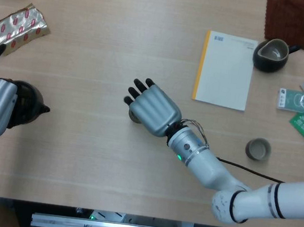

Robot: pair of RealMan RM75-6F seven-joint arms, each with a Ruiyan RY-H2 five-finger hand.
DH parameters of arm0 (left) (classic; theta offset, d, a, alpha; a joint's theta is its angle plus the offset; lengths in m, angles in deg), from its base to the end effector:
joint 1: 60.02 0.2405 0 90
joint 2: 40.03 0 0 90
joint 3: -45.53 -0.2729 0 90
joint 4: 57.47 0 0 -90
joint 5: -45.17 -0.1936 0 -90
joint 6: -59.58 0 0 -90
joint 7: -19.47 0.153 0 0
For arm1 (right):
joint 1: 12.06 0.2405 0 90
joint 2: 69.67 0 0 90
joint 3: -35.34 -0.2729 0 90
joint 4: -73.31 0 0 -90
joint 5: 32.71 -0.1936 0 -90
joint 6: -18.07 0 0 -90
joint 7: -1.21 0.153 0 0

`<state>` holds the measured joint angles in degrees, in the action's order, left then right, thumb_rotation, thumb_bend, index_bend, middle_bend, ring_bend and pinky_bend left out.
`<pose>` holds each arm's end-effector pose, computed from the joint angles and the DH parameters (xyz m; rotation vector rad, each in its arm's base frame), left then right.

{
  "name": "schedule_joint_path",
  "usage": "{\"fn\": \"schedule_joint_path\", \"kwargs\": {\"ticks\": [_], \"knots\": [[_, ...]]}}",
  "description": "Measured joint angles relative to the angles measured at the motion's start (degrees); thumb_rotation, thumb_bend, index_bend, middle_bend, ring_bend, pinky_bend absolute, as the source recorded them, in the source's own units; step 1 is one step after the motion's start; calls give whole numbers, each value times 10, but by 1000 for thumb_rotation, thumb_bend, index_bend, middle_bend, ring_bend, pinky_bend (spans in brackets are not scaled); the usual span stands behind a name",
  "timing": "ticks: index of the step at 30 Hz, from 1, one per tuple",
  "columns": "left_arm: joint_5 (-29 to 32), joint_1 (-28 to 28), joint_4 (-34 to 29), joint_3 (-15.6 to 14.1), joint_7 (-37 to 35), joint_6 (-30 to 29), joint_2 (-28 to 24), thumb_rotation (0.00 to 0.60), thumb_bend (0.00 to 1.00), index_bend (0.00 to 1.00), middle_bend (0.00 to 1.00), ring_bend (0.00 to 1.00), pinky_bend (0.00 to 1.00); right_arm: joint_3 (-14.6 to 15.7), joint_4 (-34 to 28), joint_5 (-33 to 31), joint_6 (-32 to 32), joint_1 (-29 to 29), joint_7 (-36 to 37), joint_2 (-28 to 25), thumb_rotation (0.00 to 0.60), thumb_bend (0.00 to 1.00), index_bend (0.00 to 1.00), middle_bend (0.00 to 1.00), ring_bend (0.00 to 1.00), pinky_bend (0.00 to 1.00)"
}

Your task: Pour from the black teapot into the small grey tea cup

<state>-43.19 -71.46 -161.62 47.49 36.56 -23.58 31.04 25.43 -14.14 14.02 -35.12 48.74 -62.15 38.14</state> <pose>-0.2414 0.2109 0.1233 -1.5379 -0.8575 -1.0189 -0.0136 -0.3037 -0.1217 2.3113 -0.4009 0.7256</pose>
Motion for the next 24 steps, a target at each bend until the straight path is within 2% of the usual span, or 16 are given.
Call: {"fn": "schedule_joint_path", "kwargs": {"ticks": [7, 24], "knots": [[0, 3, -3, -1, 4, -1, -3, 599, 270, 949, 1000, 810, 13, -7, 44, -21, 3, 33, -7, 35, 600, 318, 435, 285, 163, 274], [4, 10, 0, -1, -2, -4, -8, 600, 271, 949, 1000, 810, 13, -2, 158, -59, 28, 78, -6, 103, 600, 317, 435, 285, 163, 272]]}}
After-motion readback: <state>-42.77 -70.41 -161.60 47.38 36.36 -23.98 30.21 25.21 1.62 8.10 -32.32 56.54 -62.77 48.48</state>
